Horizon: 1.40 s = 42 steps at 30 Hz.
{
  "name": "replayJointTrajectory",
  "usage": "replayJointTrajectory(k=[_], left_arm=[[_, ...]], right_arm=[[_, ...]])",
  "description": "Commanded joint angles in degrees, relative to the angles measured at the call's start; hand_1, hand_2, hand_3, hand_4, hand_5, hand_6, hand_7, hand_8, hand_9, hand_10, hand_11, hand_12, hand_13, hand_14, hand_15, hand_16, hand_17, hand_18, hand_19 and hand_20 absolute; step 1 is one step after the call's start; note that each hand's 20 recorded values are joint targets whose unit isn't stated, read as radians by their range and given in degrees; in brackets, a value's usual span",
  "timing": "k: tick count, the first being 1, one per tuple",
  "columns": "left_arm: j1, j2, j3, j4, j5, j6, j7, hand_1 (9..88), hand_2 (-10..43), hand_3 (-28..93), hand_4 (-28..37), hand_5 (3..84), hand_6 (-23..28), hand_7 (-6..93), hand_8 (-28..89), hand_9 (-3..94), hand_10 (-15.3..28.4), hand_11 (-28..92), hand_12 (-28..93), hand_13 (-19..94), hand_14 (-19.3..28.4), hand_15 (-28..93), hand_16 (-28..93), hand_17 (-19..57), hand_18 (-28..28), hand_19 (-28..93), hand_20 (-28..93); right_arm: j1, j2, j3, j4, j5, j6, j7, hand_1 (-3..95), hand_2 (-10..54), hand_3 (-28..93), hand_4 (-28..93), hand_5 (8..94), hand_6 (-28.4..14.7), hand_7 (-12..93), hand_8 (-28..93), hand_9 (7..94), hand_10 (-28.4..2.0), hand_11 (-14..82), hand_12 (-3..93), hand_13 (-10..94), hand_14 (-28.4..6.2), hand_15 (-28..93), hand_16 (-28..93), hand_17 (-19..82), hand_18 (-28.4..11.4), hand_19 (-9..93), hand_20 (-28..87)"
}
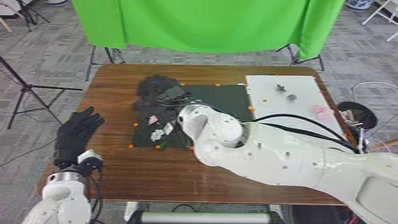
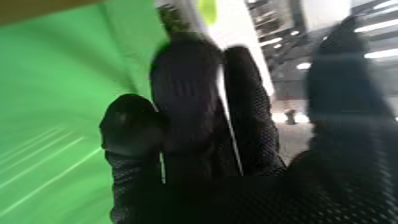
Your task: Arrange flowers
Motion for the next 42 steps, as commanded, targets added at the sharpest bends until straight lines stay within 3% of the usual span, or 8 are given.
replayJointTrajectory(k=[1,9,13,19,28,37,40,42], left_arm=[[3.0,-0.82,-2.20,-0.23,-0.67,-2.45,2.63,15.3,-0.7,69,-28.3,50.7,4.8,11.9,-8,48.2,13.9,20,11,41,17.0,23,-2,12.3,13.2,6,18],[4.6,-0.70,-3.37,-0.81,-1.41,-2.58,4.04,14.8,-8.5,69,-28.3,48.8,5.5,9.9,-7,47.3,13.4,18,12,41,16.8,19,0,12.2,12.9,4,17],[5.4,-0.76,-3.35,-1.53,-1.11,-2.02,4.03,19.7,-9.5,69,-28.3,46.1,5.8,9.5,-7,46.3,13.0,18,12,40,16.5,18,0,12.5,12.8,4,17],[4.8,-0.42,-2.11,-1.67,-0.55,-1.76,3.88,22.5,-9.5,68,-28.3,45.4,5.6,9.8,-7,45.6,12.9,18,12,40,16.6,19,1,11.7,13.2,4,18],[5.1,-0.44,-1.16,-2.38,-0.52,-1.03,3.87,22.4,-9.5,69,-28.3,46.9,5.0,11.2,-7,45.6,13.0,18,12,39,17.0,20,1,11.2,13.0,5,18],[4.6,-0.75,-0.86,-2.03,-0.64,-1.47,3.34,21.7,-9.5,70,-28.3,47.6,5.1,11.3,-7,46.0,13.1,19,13,40,17.1,21,1,11.2,12.9,5,18],[4.7,-0.86,-0.90,-2.09,-0.62,-1.45,3.47,21.4,-9.5,71,-28.3,47.8,5.2,11.3,-7,46.0,13.1,19,12,40,17.2,21,0,11.1,12.9,5,18],[4.8,-0.84,-0.97,-2.15,-0.69,-1.25,3.35,21.3,-9.5,71,-28.3,47.9,5.2,11.3,-7,46.1,13.1,19,12,40,17.2,21,0,11.1,12.9,5,18]], right_arm=[[-7.7,18.6,17.5,-14.8,0.0,-12.6,1.0,21.7,-9.2,67,-12,39.8,-3.9,6,-4,38.6,-17.4,4.0,15.9,69,-13.6,53,25,44,-20.1,81,41],[-29.1,32.4,42.0,-18.8,2.4,-19.4,6.3,10.9,-9.5,59,-22,27.2,-6.9,-2,-2,26.4,-21.3,-0.4,12.5,63,-17.7,51,24,38,-23.6,76,45],[-37.4,35.8,49.8,-17.0,1.0,-19.5,8.5,10.3,-9.5,56,-26,25.9,-7.0,-3,-2,24.8,-22.1,-1.2,11.5,63,-18.3,50,24,38,-24.2,76,45],[-44.8,36.9,55.7,-12.9,-0.8,-16.6,12.6,9.3,-9.5,59,-25,26.2,-6.0,-2,-2,24.4,-22.0,-1.2,10.3,64,-18.1,52,24,37,-24.6,75,45],[-47.9,36.7,55.1,-5.5,-4.7,-16.3,16.9,14.2,-9.5,62,-20,32.0,-6.1,2,-3,31.0,-20.7,1.4,10.9,67,-16.5,56,23,40,-23.6,79,45],[-45.7,35.2,49.0,0.3,-7.9,-9.9,19.4,21.8,-9.5,65,-19,38.3,-5.2,7,-5,41.3,-18.3,4.6,12.9,72,-13.1,60,23,45,-22.2,84,45],[-45.5,35.2,46.8,1.3,-10.7,-3.2,19.5,28.3,-9.5,67,-18,44.2,-3.7,10,-7,50.1,-16.9,7.4,14.0,76,-11.0,60,24,48,-20.6,87,43],[-45.5,35.3,46.0,1.6,-11.6,0.6,19.4,36.4,-9.4,69,-19,53.8,-1.9,14,-9,62.6,-14.2,12.2,14.3,81,-8.0,60,25,53,-18.5,91,41]])
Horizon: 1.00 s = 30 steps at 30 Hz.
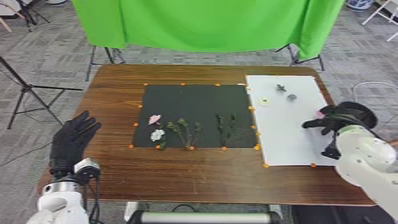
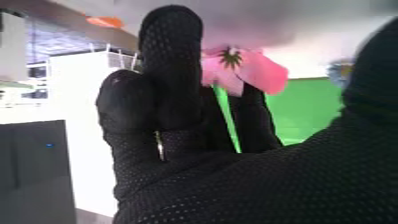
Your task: Arrange flowers
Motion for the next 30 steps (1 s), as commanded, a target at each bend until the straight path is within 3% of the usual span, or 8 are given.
replayJointTrajectory(k=[1,5,8,12,14,16,22,30], left_arm=[[0.4,-0.49,0.01,-0.27,-0.04,0.34,-0.38,21.2,-9.4,71,-28.3,47.9,5.2,11.3,-7,46.1,13.2,19,12,40,17.2,21,0,11.1,12.9,5,18],[0.7,-0.65,-0.34,-0.32,-0.38,0.59,-0.43,20.6,-7.9,72,-28.3,48.1,5.2,11.3,-7,46.2,13.2,19,12,40,17.2,22,0,11.1,12.8,5,18],[0.7,-0.58,-0.62,-0.30,-0.32,0.52,-0.54,20.2,-6.9,72,-28.3,48.1,5.2,11.3,-7,46.2,13.2,19,12,40,17.2,22,0,11.1,12.8,5,18],[1.0,-0.48,-1.11,-0.40,-0.34,0.52,-0.47,19.8,-6.2,72,-28.3,48.3,5.1,11.4,-7,46.3,13.2,19,12,40,17.3,22,0,11.0,12.8,6,18],[0.9,-0.45,-1.24,-0.38,-0.32,0.30,-0.64,19.9,-6.2,72,-28.3,48.3,5.1,11.5,-7,46.3,13.2,19,12,40,17.3,23,0,11.0,12.9,6,18],[1.0,-0.10,-0.53,-0.77,-0.25,1.04,-0.22,19.9,-6.2,72,-28.3,48.4,5.1,11.5,-7,46.4,13.2,19,12,40,17.4,23,0,11.0,12.9,6,18],[-0.2,0.10,0.51,-0.47,0.12,0.57,-0.33,20.0,-6.1,72,-28.3,48.4,5.2,11.4,-7,46.4,13.2,19,12,40,17.3,23,0,10.9,12.9,6,18],[-1.0,0.12,1.24,-0.04,0.54,-0.10,-0.79,19.9,-6.0,72,-28.3,48.6,5.2,11.5,-7,46.2,13.3,19,12,39,17.4,22,0,10.8,12.9,6,18]], right_arm=[[0.3,-0.3,-3.5,1.3,-6.0,14.2,1.0,41.2,-8.3,69,-19,60.9,-0.9,16,-10,71.1,-13.6,14.6,14.5,85,-6.1,59,26,56,-17.0,93,40],[1.0,0.3,-3.9,0.6,-8.5,20.6,0.0,53.5,-5.7,63,-21,74.2,-0.5,20,3,81.0,-12.6,16.7,17.3,90,-4.0,59,28,62,-15.1,93,43],[3.6,0.8,-3.9,-1.7,-8.8,23.0,-0.8,56.0,-6.1,64,-22,77.4,0.0,21,4,84.3,-12.0,15.3,21.1,92,-3.0,59,29,64,-14.7,93,45],[13.8,0.8,-9.9,-5.6,-6.7,25.8,-4.9,57.0,-8.5,65,-21,78.5,-0.2,21,3,86.7,-11.6,12.7,24.6,92,-2.7,60,29,64,-14.3,93,47],[21.3,-0.2,-15.4,-7.1,-4.6,26.1,-8.7,57.9,-9.4,65,-22,79.1,0.0,21,4,87.7,-11.3,10.8,26.5,91,-2.6,60,30,64,-14.0,93,48],[29.9,-2.6,-22.2,-7.5,-2.1,26.1,-13.6,58.3,-9.5,65,-22,79.4,0.6,21,4,88.2,-11.1,10.3,27.1,91,-2.4,60,30,64,-13.9,93,49],[49.7,-14.5,-41.2,-5.5,3.8,23.9,-24.0,58.5,-9.5,65,-23,79.3,1.4,22,3,88.7,-10.2,8.5,28.6,90,-2.1,62,31,63,-13.2,93,50],[53.0,-27.1,-50.6,1.6,5.6,19.0,-33.5,58.4,-9.5,65,-24,78.8,2.4,23,2,88.5,-9.1,7.4,29.2,90,-1.6,63,31,63,-13.1,93,52]])
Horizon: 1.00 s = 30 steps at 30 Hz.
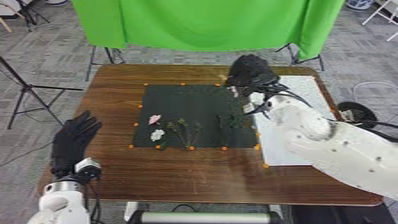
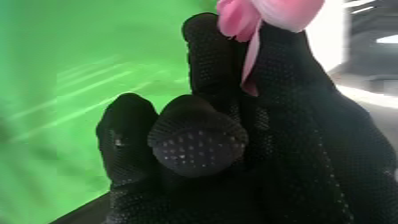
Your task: Arrange flowers
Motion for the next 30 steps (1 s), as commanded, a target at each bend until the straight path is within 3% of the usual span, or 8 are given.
replayJointTrajectory(k=[1,4,9,24,30], left_arm=[[-0.7,0.13,0.79,0.19,0.44,-0.35,-0.63,19.9,-5.9,72,-28.3,48.5,5.2,11.5,-7,46.2,13.3,19,12,39,17.3,22,0,10.7,12.9,6,18],[-1.0,0.05,0.69,0.89,0.77,-1.19,-1.00,19.8,-5.9,72,-28.3,48.5,5.3,11.3,-7,46.2,13.2,19,12,39,17.3,22,0,10.6,12.9,6,18],[-1.1,0.03,0.29,1.04,0.64,-1.80,-1.39,18.5,-5.6,72,-28.3,48.5,5.3,11.2,-7,46.1,13.2,19,12,39,17.2,22,0,10.6,13.0,6,18],[-1.9,-0.28,-0.28,1.94,0.79,-3.31,-2.59,15.8,-3.6,71,-28.3,48.5,5.1,10.9,-7,46.2,13.2,19,12,39,17.2,21,1,10.5,12.9,6,18],[-2.8,-0.41,-0.70,2.71,0.90,-4.07,-3.03,15.9,-3.3,71,-28.3,48.4,5.1,11.0,-7,46.2,13.3,19,12,38,17.3,21,1,10.4,12.9,6,18]], right_arm=[[10.1,-16.9,-7.6,4.1,0.2,-5.5,-7.0,58.4,-9.5,65,-24,78.6,2.6,23,2,88.5,-8.9,6.9,29.3,90,-1.6,64,31,63,-13.2,93,52],[9.8,-19.8,-9.5,8.3,-0.3,-6.3,-7.5,58.4,-9.5,65,-25,78.4,2.7,24,1,88.5,-8.8,6.6,29.6,90,-1.5,64,31,63,-13.2,93,53],[8.5,-22.4,-10.4,12.4,0.3,-7.4,-6.1,58.1,-9.5,65,-25,78.2,3.0,24,1,88.4,-8.7,6.6,29.4,90,-1.5,65,30,63,-13.3,93,54],[5.5,-25.3,-11.6,17.5,-1.0,-9.7,-3.9,57.5,-9.5,66,-24,77.6,3.2,25,0,88.2,-8.8,7.0,28.3,90,-1.6,66,30,63,-13.6,93,57],[5.8,-25.8,-12.0,19.1,-2.1,-10.0,-3.6,57.3,-9.5,65,-25,77.5,3.4,25,0,87.8,-8.8,6.8,27.3,90,-1.7,66,30,63,-13.6,93,57]])
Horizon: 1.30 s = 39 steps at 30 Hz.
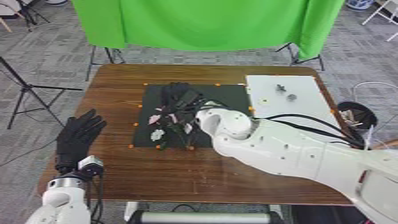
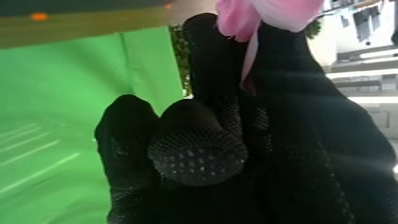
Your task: Arrange flowers
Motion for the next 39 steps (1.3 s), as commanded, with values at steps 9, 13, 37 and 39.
replayJointTrajectory(k=[9,13,37,39], left_arm=[[-0.5,-0.40,-0.18,0.53,0.15,-0.76,-0.39,15.8,-3.2,72,-28.3,48.4,5.0,11.0,-7,46.2,13.3,19,12,38,17.3,21,1,10.4,12.9,6,18],[-0.5,-0.63,-0.82,0.84,0.09,-1.27,-0.44,15.9,-3.0,71,-28.3,48.4,5.0,11.1,-7,46.3,13.2,19,13,38,17.3,21,1,10.3,12.9,6,18],[-0.5,-0.64,-0.74,0.73,0.15,-1.11,-0.57,16.1,-3.0,72,-28.3,48.4,5.0,11.1,-7,46.2,13.2,19,13,38,17.3,22,1,10.2,12.8,6,18],[-0.9,-0.43,-0.33,0.78,0.16,-1.09,-0.58,16.1,-3.0,72,-28.3,48.4,5.0,11.1,-7,46.2,13.2,19,13,38,17.3,22,1,10.2,12.8,6,18]], right_arm=[[0.2,-0.9,-0.8,3.3,-3.0,-1.3,1.4,57.3,-9.5,65,-25,77.2,3.7,25,-1,86.5,-8.6,6.3,26.4,90,-1.7,66,30,63,-13.8,93,57],[0.3,-0.8,-0.9,3.8,-3.1,-1.3,1.6,57.2,-9.5,65,-25,77.1,3.9,25,-1,86.2,-8.5,6.0,26.2,90,-1.6,66,30,63,-13.8,93,57],[2.3,-0.8,-1.8,3.8,-4.6,2.2,3.1,56.9,-9.5,65,-25,77.3,3.9,25,-1,86.2,-8.5,6.3,25.9,90,-1.9,66,30,63,-13.9,93,57],[2.4,-0.7,-1.6,3.2,-4.3,2.9,3.4,56.9,-9.5,65,-25,77.3,3.9,25,-1,86.3,-8.7,6.4,26.0,90,-1.9,66,30,63,-14.0,93,57]])
